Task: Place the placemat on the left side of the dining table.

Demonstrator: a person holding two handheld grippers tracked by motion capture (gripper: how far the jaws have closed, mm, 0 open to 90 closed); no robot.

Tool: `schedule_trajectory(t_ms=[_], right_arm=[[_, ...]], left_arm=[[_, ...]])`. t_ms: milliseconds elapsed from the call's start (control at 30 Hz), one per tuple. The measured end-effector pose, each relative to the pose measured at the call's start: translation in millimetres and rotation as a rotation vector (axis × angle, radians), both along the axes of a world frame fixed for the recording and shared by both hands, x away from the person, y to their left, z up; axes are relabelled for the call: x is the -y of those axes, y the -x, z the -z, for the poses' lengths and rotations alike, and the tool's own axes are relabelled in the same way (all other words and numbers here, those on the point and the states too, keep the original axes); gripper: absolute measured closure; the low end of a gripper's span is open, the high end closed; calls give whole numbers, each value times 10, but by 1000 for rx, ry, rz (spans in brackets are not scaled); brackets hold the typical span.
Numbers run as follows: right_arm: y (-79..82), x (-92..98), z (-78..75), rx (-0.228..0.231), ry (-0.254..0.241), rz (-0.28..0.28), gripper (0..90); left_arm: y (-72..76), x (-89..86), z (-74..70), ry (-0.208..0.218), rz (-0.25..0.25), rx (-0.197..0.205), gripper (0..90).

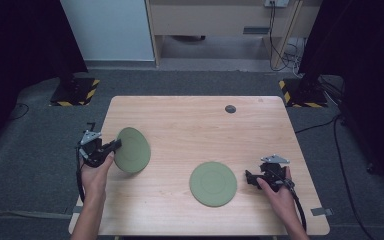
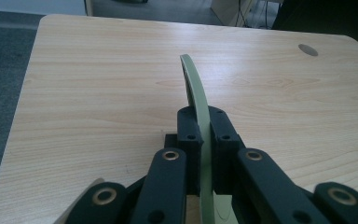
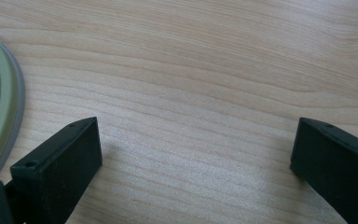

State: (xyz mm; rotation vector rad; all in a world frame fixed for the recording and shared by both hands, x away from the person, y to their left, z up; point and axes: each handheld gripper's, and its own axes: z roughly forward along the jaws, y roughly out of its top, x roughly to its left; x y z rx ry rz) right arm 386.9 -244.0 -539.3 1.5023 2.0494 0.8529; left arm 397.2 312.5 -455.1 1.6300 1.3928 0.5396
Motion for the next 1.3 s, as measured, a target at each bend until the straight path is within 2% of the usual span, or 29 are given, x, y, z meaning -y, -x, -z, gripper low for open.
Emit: schedule_trajectory(t_ms=[200,567,733,1000,1300], right_arm=[[-8,-8,1,0,0,-1,20],[-6,-10,1,0,0,1,20],[-3,-11,0,-1,-1,1,20],[-3,-11,0,-1,-1,1,20],[-3,-11,0,-1,0,1,20]], left_arm=[[-56,-94,80,2,-13,-20,850],[-164,-226,226,-19,-21,-69,850],[-178,-232,247,-32,-24,-76,849],[-234,-288,318,-36,-34,-110,848],[-330,-337,389,-37,-39,-127,842]])
